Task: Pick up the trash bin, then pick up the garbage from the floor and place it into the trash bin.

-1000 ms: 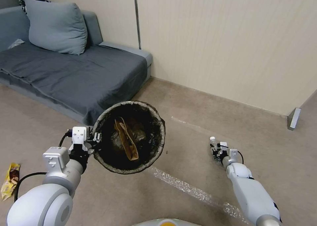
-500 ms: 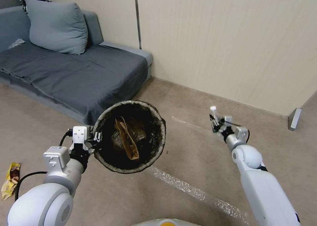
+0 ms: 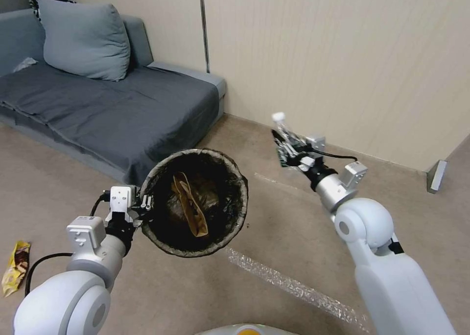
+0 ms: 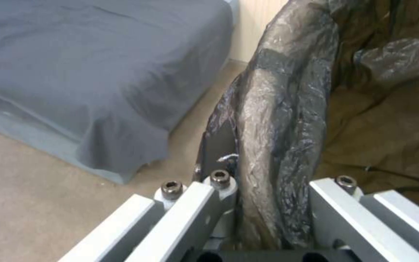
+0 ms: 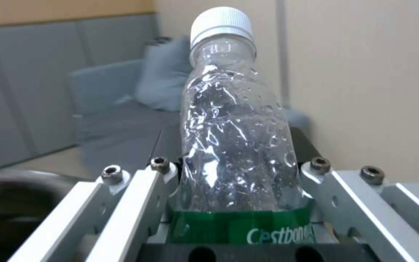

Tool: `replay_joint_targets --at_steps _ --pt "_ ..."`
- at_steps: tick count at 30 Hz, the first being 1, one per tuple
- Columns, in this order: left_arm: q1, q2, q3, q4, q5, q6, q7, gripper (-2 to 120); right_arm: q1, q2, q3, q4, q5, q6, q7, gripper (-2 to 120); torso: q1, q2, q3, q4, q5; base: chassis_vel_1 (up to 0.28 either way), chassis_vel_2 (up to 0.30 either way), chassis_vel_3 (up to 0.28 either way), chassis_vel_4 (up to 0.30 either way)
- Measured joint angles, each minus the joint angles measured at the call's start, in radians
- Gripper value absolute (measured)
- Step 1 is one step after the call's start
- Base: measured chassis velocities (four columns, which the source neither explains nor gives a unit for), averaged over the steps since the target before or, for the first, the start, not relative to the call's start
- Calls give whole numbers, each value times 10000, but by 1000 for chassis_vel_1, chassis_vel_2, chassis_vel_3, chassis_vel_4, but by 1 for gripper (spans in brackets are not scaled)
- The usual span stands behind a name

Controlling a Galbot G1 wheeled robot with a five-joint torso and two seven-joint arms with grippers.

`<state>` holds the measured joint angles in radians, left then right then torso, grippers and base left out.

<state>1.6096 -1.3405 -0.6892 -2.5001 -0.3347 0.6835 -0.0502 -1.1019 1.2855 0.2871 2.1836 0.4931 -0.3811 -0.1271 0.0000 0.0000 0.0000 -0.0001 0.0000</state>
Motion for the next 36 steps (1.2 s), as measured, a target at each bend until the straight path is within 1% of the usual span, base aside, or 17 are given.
replay_joint_targets --at_steps 1,2,5,6,9,10,12,20,22,24,26,27,30,31,33,34,36 --pt "-20 -37 98 0 1 11 -11 1 29 28 -362 243 32 -108 54 28 -1 0 0 0 -2 0 0 0 0" --pt "-20 -37 98 0 1 11 -11 1 29 28 -362 243 32 -108 54 28 -1 0 0 0 -2 0 0 0 0" --pt "-61 -106 362 0 65 22 -40 1 157 129 -1357 678 187 -340 394 28 -1 0 0 0 -2 0 0 0 0" --pt "-61 -106 362 0 65 22 -40 1 157 129 -1357 678 187 -340 394 28 -1 0 0 0 -2 0 0 0 0" --pt "-52 -147 571 0 189 26 -58 1 276 220 -2354 966 263 -522 655 28 0 0 0 1 -2 0 0 0 0" --pt "-52 -147 571 0 189 26 -58 1 276 220 -2354 966 263 -522 655 28 0 0 0 1 -2 0 0 0 0" --pt "-35 -152 617 0 242 28 -59 1 292 244 -2918 1064 274 -623 744 28 0 0 0 1 -1 0 0 0 0" --pt "-41 -163 621 0 259 34 -66 1 133 173 -3537 910 60 -743 705 28 0 0 0 1 0 0 0 0 0" --pt "-45 -166 616 0 260 38 -66 1 48 131 -3566 847 -51 -847 695 35 0 0 0 0 0 0 0 0 0" --pt "-47 -166 613 0 260 40 -66 1 29 128 -3567 834 -62 -861 704 39 0 0 0 0 0 0 0 0 0" --pt "-49 -166 606 0 259 41 -66 1 -4 129 -3556 808 -84 -871 738 50 0 0 0 0 0 0 0 0 0" --pt "-49 -166 606 0 259 41 -66 1 -4 129 -3556 808 -84 -871 738 50 0 0 0 0 0 0 0 0 0" --pt "-55 -162 600 0 252 45 -66 1 -71 132 -3533 787 -154 -866 757 64 0 0 0 0 0 0 0 0 0" --pt "-55 -162 600 0 252 45 -66 1 -71 132 -3533 787 -154 -866 757 64 0 0 0 0 0 0 0 0 0" --pt "-58 -160 598 0 244 48 -68 1 -153 127 -3531 802 -236 -836 758 73 0 0 0 0 0 0 0 0 0" --pt "-58 -160 598 0 244 48 -68 1 -153 127 -3531 802 -236 -836 758 73 0 0 0 0 0 0 0 0 0" --pt "-64 -152 588 0 234 54 -69 1 -186 122 -3522 860 -247 -818 773 84 0 0 0 0 0 0 0 0 0"
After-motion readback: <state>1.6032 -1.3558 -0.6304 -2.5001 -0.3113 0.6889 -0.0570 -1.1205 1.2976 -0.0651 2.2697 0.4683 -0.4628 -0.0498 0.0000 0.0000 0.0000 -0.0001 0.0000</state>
